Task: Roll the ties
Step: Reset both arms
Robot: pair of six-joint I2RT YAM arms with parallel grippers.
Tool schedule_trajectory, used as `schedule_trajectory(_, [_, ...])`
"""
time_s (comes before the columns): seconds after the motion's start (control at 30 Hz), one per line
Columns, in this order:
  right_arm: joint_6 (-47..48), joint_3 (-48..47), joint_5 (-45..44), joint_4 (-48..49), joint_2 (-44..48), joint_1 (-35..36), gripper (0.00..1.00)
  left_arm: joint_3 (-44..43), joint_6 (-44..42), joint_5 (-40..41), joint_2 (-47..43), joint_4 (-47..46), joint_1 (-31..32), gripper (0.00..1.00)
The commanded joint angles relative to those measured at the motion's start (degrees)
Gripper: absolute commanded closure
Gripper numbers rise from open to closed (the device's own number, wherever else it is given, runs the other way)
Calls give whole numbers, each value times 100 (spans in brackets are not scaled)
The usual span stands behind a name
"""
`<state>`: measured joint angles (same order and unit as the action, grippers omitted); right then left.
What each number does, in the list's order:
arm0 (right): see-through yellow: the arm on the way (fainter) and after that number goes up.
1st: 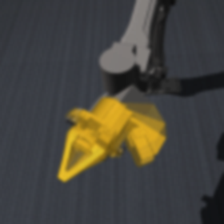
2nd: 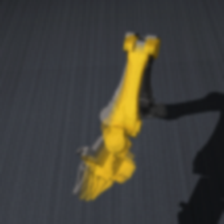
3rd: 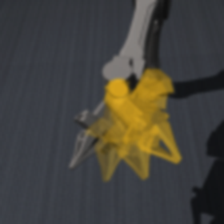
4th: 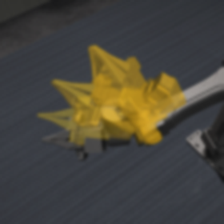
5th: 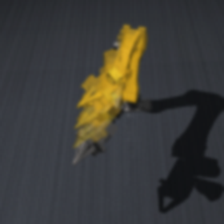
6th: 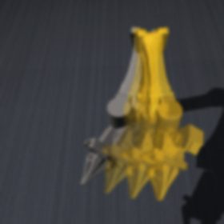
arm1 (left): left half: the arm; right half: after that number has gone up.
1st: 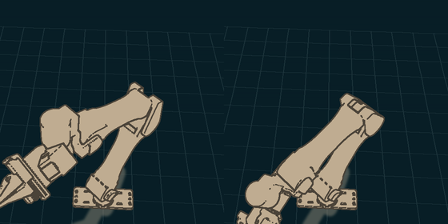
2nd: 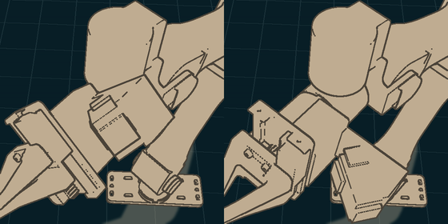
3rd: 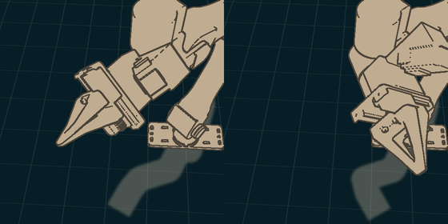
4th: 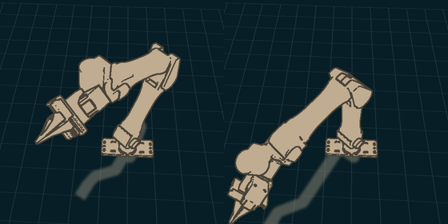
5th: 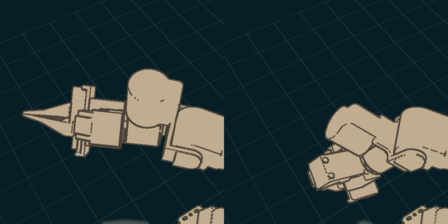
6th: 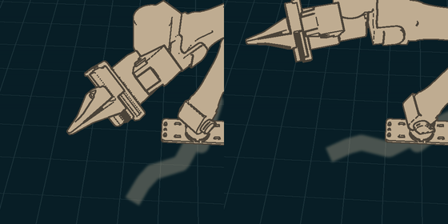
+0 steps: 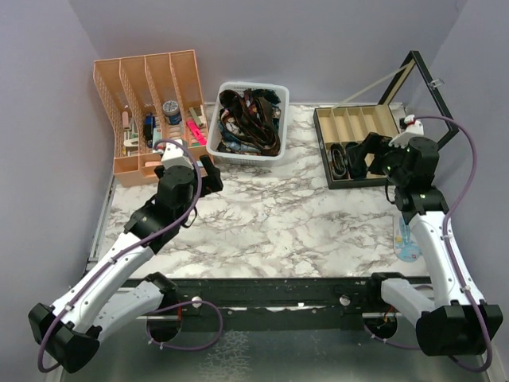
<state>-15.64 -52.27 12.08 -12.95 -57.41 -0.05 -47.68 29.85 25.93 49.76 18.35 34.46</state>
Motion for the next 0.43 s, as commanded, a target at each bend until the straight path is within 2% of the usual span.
schedule_trajectory(0.0, [-199,-232,110,-119,306,5,0,-303,-187,692,-250,524,-38,1])
schedule_trajectory(0.17, [-183,-244,171,21,435,5,0,-531,-341,921,-317,650,-38,1])
schedule_trajectory(0.4, [63,4,805,146,372,5,0,-674,-230,911,-307,912,-42,1])
